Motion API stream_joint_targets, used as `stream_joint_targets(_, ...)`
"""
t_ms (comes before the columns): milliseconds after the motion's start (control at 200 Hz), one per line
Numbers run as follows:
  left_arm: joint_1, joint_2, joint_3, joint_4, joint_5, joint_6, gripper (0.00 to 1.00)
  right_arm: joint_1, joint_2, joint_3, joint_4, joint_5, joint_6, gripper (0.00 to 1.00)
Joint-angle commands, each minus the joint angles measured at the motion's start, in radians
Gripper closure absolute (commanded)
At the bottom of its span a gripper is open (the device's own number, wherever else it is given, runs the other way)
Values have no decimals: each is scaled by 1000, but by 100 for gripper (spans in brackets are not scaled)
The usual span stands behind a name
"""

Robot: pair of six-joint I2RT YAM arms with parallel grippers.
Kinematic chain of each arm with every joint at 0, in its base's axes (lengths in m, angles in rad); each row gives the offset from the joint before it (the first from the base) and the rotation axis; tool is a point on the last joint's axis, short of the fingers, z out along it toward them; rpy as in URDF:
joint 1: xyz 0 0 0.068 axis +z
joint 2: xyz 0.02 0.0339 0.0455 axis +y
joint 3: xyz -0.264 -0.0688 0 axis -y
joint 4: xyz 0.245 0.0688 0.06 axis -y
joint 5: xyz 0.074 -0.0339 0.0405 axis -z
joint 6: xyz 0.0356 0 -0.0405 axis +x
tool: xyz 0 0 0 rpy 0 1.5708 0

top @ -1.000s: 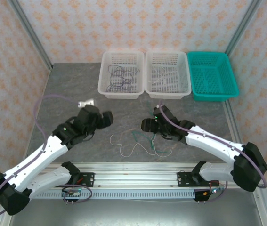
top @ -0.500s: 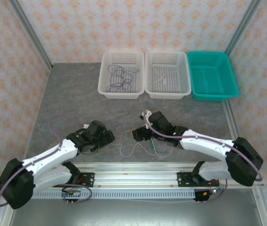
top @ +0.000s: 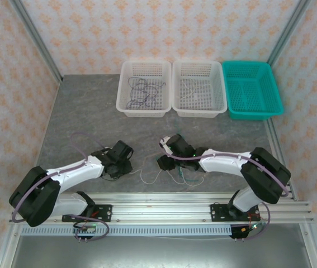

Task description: Untangle the cables

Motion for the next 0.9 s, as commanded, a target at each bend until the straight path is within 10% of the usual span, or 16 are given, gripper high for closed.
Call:
stream_joint_targets(0,-13,15,22,60,2,12,94,6,8,-2,4,27,28,68)
stream_joint_targets(165,-13,-53,53,-23,-93,22,100,6,-13,7,-28,95,42,100)
stream_joint_targets(375,72,-234,89,-217,-237,26,100,-111,-203,-18,-81,397,330,100)
stream_joint_targets(896,628,-414,220,-394,-150,262,100,-752,-598,-59,-349,436,714,100)
